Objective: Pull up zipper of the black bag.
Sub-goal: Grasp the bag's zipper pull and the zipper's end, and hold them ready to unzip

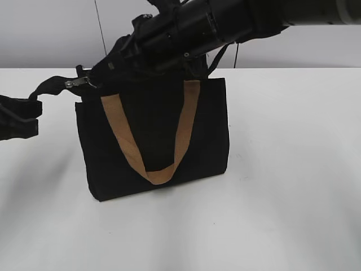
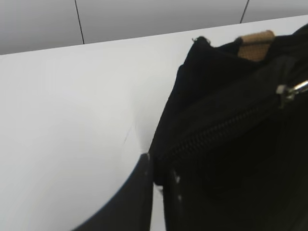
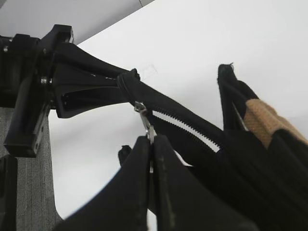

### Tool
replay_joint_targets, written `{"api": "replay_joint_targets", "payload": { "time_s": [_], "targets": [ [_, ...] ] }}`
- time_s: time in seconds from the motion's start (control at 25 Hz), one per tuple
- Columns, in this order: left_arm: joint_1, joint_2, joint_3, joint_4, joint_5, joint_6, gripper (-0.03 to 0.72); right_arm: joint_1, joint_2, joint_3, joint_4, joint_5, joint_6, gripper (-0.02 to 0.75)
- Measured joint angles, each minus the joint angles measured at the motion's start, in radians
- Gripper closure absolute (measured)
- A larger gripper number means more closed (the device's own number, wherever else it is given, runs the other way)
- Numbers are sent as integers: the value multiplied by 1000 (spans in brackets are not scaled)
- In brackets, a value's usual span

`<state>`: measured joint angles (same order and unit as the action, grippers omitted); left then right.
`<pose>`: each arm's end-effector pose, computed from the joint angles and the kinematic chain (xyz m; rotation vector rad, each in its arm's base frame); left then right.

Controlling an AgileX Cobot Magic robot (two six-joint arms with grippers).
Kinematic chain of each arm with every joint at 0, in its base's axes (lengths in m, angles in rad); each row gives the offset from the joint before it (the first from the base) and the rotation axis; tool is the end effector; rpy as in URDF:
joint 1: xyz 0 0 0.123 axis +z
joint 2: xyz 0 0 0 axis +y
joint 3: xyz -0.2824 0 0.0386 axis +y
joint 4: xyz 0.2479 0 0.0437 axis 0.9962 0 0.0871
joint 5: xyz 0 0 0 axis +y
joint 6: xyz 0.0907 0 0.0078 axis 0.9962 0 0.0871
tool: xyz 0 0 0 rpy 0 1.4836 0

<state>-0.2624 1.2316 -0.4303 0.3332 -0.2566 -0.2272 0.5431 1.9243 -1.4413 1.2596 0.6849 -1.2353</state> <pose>0.2174 -0.0662 0.2132 0.4156 2.0027 -0.1890 0.3414 0.2703 0.2547 -1.0050 1.9930 0.9807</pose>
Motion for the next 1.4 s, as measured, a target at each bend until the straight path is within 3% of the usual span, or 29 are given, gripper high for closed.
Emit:
{"api": "replay_joint_targets", "payload": {
  "time_s": [0.24, 0.64, 1.4],
  "targets": [
    [0, 0, 0, 0, 47, 0, 665, 0, 0, 0, -16, -24, 3, 738],
    [0, 0, -1, -12, 97, 0, 665, -17, 0, 0, -161, -45, 89, 738],
    [0, 0, -2, -15, 118, 0, 665, -293, -46, 0, -193, 153, 159, 738]
  ]
}}
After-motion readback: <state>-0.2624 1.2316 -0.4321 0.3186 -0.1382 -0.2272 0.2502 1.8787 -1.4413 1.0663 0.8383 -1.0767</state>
